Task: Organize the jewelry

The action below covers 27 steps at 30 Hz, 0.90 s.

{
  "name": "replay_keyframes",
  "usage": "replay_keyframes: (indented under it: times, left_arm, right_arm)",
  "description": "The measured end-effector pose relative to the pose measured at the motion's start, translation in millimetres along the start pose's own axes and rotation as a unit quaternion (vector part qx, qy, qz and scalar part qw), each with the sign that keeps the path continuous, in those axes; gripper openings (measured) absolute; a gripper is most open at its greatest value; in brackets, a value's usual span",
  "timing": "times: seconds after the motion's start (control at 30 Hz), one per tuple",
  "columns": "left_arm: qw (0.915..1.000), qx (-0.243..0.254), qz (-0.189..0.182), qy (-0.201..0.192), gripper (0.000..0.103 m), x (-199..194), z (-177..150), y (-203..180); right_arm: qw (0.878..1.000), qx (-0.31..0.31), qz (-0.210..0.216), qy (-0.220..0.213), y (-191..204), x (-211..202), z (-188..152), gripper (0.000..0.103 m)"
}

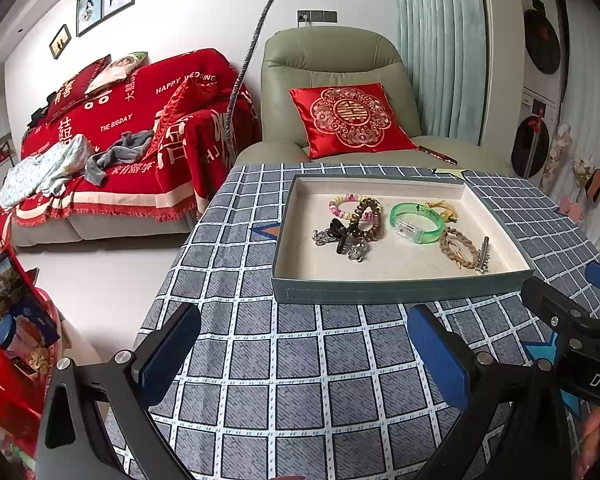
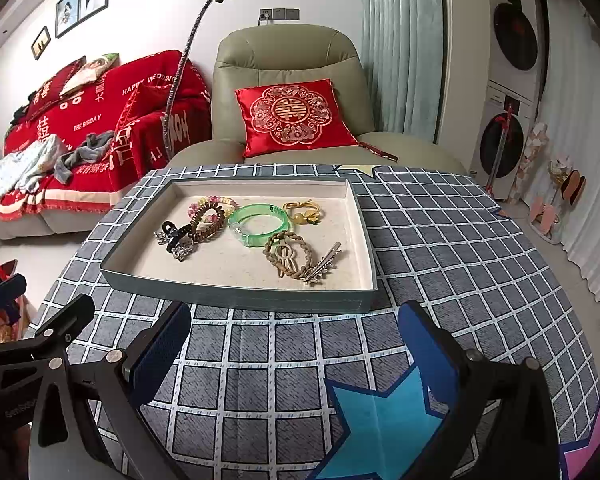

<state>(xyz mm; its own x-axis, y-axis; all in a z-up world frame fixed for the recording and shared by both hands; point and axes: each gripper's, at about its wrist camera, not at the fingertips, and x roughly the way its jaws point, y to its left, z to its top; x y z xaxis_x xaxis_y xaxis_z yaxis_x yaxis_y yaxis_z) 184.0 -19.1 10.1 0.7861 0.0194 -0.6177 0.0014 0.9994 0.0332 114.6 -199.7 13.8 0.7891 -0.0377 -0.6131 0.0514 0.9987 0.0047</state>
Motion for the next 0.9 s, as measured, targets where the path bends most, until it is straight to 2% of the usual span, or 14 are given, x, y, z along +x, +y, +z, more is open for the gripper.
replay_keyframes:
  times: [0.9]
  left_arm:
    - [1.0, 0.0, -0.001, 0.006, 0.103, 2.2, -1.6, 0.1]
  right_arm:
    - [1.0, 0.001, 0.003, 0.002, 2.6, 1.7, -0.2, 0.103]
